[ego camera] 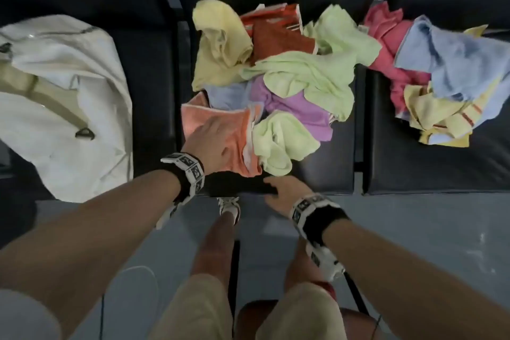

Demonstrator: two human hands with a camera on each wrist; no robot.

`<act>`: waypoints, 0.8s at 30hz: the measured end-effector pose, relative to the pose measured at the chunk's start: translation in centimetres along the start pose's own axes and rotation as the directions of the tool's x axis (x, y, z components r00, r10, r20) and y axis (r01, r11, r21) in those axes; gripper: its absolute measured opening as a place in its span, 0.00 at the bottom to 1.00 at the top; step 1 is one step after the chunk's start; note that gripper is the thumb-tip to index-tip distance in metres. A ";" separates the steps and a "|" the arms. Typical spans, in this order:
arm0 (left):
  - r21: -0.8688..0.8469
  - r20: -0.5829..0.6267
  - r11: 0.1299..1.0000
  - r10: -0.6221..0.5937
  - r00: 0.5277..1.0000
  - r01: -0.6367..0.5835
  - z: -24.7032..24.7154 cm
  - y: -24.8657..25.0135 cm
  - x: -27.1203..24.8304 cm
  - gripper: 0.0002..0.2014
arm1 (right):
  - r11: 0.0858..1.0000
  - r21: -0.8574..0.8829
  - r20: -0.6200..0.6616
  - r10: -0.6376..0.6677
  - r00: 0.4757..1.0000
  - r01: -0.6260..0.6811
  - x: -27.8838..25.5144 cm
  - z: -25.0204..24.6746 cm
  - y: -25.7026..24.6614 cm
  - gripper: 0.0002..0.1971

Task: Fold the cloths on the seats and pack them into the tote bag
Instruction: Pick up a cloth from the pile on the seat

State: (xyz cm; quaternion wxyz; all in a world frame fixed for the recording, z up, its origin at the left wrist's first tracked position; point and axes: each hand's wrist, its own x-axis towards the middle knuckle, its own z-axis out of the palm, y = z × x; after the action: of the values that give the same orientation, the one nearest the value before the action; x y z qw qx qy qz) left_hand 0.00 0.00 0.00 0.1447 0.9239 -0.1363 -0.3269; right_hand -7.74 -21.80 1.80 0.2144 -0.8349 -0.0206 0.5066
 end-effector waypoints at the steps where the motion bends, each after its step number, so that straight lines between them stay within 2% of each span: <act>1: 0.017 -0.013 1.000 0.010 1.000 -0.010 1.0 -0.3 0.6 0.34 | 1.000 -0.006 0.056 0.008 0.998 -0.007 0.3 1.0 0.1 0.27; 3: 0.017 -0.064 1.000 -0.011 0.998 0.013 2.6 -1.0 2.1 0.36 | 0.999 0.016 0.092 0.029 0.995 -0.031 1.2 2.7 0.5 0.27; 7: 0.021 -0.133 0.997 -0.067 0.989 0.070 5.5 -1.1 5.0 0.35 | 0.998 0.014 0.124 0.058 0.991 -0.061 4.1 6.2 2.3 0.26; 11: 0.020 -0.164 0.992 -0.121 0.979 0.126 9.2 -1.1 7.1 0.36 | 0.996 -0.084 0.307 0.066 0.949 -0.042 6.0 10.0 4.4 0.28; 13: 0.050 -0.245 0.988 -0.126 0.961 0.143 10.9 -1.0 7.9 0.36 | 0.994 -0.107 0.289 0.059 0.955 -0.029 7.1 11.0 5.8 0.27; 15: 0.066 -0.317 0.986 -0.126 0.940 0.154 12.1 -1.1 8.1 0.36 | 0.993 -0.119 0.244 0.045 0.969 -0.017 8.0 11.2 6.4 0.21; 17: 0.073 -0.365 0.984 -0.123 0.923 0.160 12.7 -1.3 8.4 0.36 | 0.978 -0.207 0.216 0.008 0.976 0.038 9.0 10.7 6.5 0.16; 20: 0.092 -0.440 0.982 -0.109 0.891 0.166 13.5 -1.3 8.8 0.35 | 0.945 -0.302 0.217 -0.063 0.974 0.128 9.8 9.9 6.7 0.20; 22: 0.111 -0.510 0.978 -0.096 0.855 0.176 14.5 -1.5 9.1 0.35 | 0.941 -0.305 0.219 -0.081 0.972 0.147 10.2 9.9 7.0 0.22; 24: 0.123 -0.575 0.975 -0.084 0.814 0.188 15.4 -1.8 9.5 0.33 | 0.950 -0.281 0.161 -0.090 0.983 0.133 10.3 10.3 7.3 0.21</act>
State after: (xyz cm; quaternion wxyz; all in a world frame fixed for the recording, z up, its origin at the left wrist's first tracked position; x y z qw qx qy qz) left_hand -2.51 -4.45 -17.51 0.0737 0.9955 -0.0486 -0.0343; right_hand -12.86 -22.35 -13.68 0.1159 -0.8155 -0.1577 0.5447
